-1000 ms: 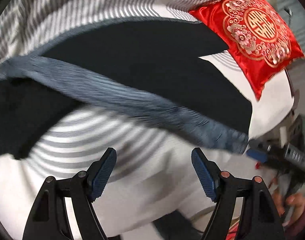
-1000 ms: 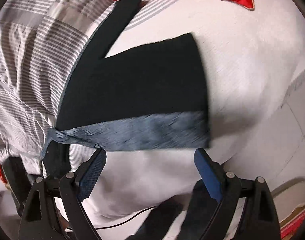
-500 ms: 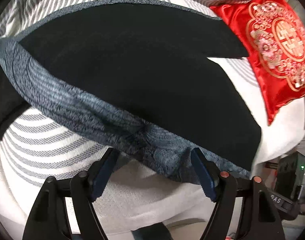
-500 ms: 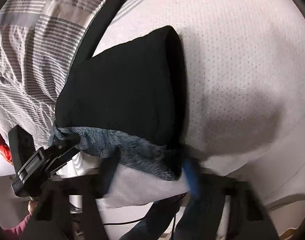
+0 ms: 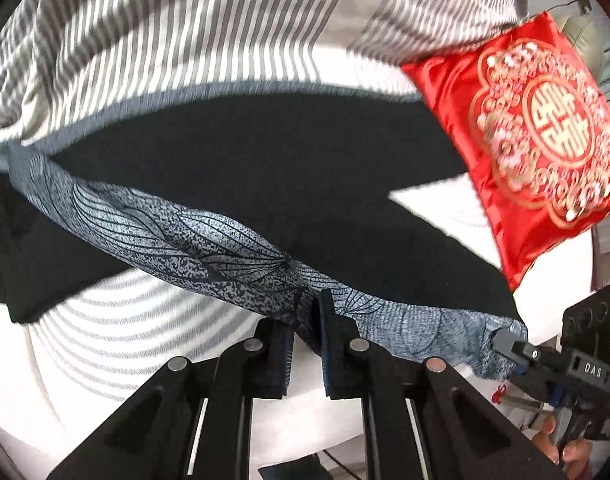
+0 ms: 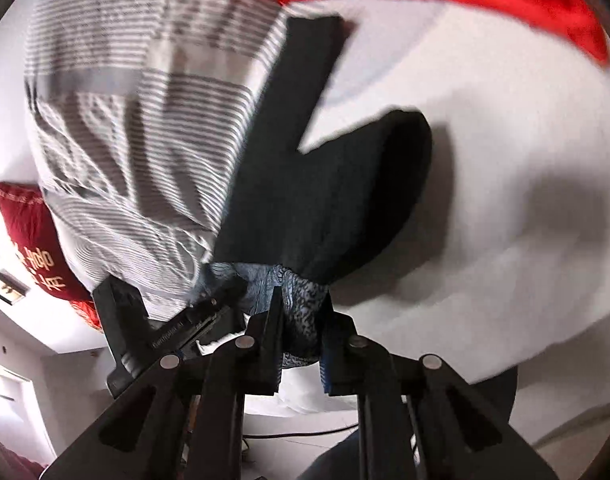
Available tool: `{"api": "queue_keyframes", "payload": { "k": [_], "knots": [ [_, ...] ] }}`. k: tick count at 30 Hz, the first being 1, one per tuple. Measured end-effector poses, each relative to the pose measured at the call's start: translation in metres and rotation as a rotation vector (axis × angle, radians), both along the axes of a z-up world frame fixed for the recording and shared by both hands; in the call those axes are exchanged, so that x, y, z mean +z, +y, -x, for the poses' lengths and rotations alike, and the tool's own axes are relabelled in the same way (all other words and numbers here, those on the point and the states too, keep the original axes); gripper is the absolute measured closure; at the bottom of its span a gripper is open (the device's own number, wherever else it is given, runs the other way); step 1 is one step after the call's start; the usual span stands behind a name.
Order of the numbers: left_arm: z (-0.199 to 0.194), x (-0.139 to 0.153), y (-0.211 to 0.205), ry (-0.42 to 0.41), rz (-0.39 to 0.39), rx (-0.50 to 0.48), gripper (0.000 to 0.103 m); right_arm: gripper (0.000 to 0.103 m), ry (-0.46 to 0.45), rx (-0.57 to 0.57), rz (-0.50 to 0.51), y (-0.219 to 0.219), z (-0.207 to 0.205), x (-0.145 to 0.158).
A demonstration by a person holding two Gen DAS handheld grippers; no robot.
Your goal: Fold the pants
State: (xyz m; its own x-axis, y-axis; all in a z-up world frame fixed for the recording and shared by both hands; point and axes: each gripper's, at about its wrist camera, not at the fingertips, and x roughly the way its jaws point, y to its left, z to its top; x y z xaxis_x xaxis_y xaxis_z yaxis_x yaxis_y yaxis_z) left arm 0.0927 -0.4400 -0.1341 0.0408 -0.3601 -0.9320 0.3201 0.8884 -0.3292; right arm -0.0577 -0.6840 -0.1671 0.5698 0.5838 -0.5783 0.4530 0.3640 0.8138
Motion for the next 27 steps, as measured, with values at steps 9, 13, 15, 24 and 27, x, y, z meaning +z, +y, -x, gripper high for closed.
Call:
{"api": "queue_keyframes", "payload": {
  "k": [9,13,15,24,27],
  "knots": [
    [-0.062,0.027,-0.046,-0.074,-0.006,-0.040,0.091,0.088,0.010,-0.002,0.033,-0.037,-0.077,0.015],
    [-0.094,0.019,-0.068,-0.085,-0.016,-0.055,0.091,0.088,0.005,0.001,0.082,-0.053,-0.129,0.012],
    [-0.109,0.010,-0.075,-0.077,-0.023,-0.063,0.090,0.088,0.018,0.007,0.110,-0.056,-0.150,0.009],
    [-0.154,-0.030,-0.092,-0.037,-0.047,-0.096,0.090,0.088,0.138,0.052,0.239,-0.064,-0.240,-0.024],
    [-0.161,-0.040,-0.096,-0.021,-0.054,-0.106,0.090,0.087,0.171,0.071,0.277,-0.063,-0.253,-0.033]
  ]
}}
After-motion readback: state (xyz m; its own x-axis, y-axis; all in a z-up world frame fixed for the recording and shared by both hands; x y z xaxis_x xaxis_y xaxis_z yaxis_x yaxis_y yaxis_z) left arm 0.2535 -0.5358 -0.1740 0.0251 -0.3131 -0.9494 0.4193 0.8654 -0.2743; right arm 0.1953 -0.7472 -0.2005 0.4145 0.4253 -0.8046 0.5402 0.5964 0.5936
